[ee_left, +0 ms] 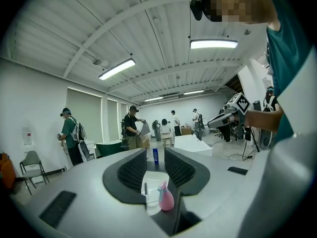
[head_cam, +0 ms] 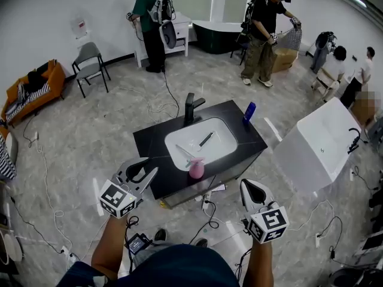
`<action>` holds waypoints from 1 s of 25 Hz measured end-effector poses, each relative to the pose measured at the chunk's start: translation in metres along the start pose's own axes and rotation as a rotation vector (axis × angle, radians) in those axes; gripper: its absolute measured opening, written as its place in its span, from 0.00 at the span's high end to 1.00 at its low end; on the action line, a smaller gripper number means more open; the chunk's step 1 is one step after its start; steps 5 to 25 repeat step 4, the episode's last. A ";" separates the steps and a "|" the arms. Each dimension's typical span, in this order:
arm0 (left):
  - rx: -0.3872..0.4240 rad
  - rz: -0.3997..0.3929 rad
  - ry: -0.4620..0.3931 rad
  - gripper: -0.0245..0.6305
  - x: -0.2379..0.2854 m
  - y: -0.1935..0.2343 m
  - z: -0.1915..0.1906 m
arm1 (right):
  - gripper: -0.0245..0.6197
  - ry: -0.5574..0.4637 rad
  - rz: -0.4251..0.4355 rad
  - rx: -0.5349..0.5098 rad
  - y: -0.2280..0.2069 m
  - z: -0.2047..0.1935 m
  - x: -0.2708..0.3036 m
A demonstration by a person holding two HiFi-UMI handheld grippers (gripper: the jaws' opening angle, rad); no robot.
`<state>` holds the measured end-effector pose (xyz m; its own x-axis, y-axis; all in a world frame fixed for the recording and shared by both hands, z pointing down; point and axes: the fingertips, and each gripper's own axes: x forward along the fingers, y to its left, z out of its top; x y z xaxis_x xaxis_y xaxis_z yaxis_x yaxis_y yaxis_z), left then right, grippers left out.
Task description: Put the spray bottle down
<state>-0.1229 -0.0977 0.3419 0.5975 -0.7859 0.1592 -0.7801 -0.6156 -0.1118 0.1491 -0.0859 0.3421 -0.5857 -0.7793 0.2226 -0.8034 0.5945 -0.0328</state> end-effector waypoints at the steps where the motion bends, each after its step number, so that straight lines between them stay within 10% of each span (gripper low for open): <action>1: -0.003 0.007 0.003 0.79 -0.003 -0.003 -0.002 | 0.95 0.000 0.002 -0.002 0.000 0.000 -0.004; 25: -0.009 0.023 0.011 0.79 -0.012 -0.013 -0.004 | 0.95 0.002 0.008 -0.005 -0.002 -0.001 -0.016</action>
